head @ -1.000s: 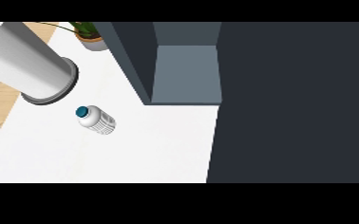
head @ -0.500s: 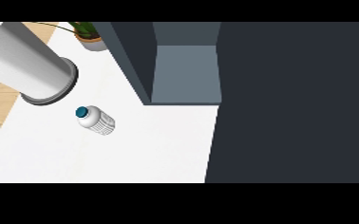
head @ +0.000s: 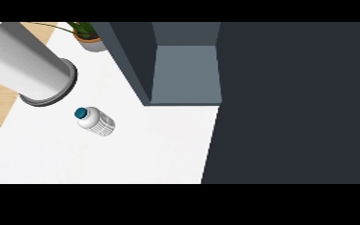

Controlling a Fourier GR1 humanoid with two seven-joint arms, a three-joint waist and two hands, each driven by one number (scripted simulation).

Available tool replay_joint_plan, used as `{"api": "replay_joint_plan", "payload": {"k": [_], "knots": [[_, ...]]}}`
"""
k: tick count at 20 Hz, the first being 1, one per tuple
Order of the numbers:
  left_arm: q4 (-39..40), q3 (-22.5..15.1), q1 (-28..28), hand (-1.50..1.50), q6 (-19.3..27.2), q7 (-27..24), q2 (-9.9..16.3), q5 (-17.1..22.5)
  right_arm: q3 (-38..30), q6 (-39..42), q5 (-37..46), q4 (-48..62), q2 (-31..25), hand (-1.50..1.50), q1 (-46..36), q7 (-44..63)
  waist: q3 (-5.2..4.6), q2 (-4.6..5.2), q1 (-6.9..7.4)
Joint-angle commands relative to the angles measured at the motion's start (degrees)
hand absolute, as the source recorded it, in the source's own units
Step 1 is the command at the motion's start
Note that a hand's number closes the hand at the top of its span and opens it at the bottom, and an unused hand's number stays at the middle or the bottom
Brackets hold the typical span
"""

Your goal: Pick up the bottled water, place it into the cabinet and close the cabinet

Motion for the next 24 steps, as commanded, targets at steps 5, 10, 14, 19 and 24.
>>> {"api": "replay_joint_plan", "payload": {"k": [5,10,14,19,24], "knots": [[4.9,-3.3,-0.1,-1.50,-4.0,-3.7,-1.7,-3.6,0.0,-1.4,5.6,-5.4,-2.9,-1.50,-1.4,3.6,-0.02,0.15,0.05],[11.6,-6.0,-4.8,-1.50,-3.2,-6.9,-1.4,-8.1,5.1,-4.3,8.7,-5.9,-2.9,-1.50,0.8,1.5,-0.01,0.11,-0.58],[10.0,-8.5,-2.0,-1.50,-2.8,-7.6,-5.1,-10.6,5.7,-5.1,8.1,-6.2,-4.0,-1.50,1.2,1.7,0.01,0.07,-0.20],[18.1,-10.9,-3.8,-1.50,-3.8,-14.2,-7.0,-14.1,3.5,-5.8,6.7,-4.4,-4.9,-1.50,-1.6,2.0,0.01,0.13,-0.12],[27.5,-12.3,-4.4,-1.50,-5.1,-20.7,-7.1,-15.7,8.1,-7.3,9.1,-5.9,-6.8,-1.50,2.1,-0.8,-0.02,0.05,-0.49]]}}
